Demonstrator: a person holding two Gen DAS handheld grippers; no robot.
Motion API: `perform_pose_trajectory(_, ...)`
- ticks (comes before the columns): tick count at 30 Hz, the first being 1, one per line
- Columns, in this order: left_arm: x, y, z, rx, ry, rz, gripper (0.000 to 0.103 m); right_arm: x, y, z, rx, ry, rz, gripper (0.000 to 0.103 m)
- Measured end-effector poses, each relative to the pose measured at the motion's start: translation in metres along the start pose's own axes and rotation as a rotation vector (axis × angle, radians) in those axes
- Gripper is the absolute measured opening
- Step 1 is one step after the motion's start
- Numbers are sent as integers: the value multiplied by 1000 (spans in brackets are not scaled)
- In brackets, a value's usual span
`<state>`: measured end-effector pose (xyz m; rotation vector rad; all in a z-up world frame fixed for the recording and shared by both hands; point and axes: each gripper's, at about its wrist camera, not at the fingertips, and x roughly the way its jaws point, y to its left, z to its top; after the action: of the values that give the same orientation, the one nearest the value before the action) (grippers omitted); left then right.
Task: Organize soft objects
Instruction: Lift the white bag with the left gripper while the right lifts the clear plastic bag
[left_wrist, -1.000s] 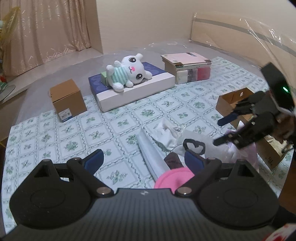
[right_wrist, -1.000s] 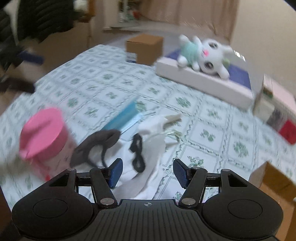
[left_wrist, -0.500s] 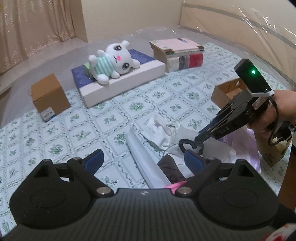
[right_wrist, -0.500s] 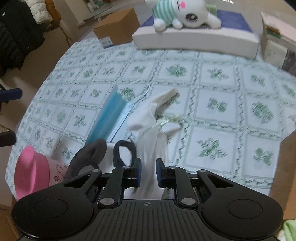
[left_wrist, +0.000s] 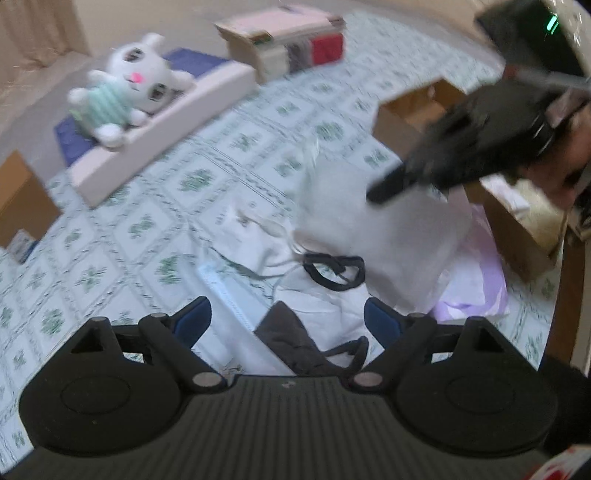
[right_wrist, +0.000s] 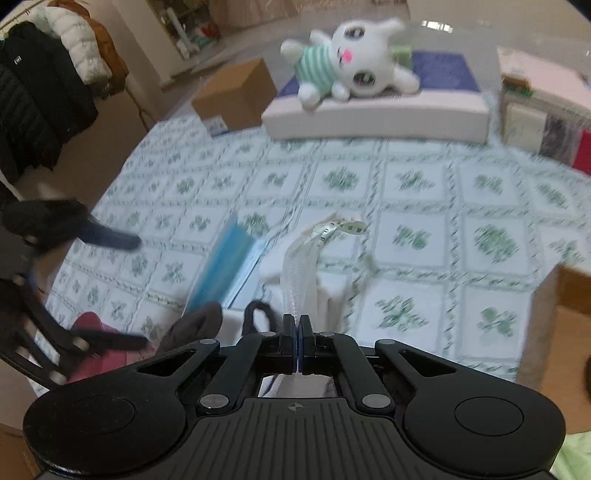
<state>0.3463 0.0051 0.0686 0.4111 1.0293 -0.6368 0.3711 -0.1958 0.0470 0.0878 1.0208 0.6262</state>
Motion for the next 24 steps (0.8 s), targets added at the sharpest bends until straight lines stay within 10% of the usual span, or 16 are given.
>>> perform_pose_trajectory(24, 141, -40, 38, 291, 432, -108, 86, -21, -56, -9, 41, -90, -44, 1)
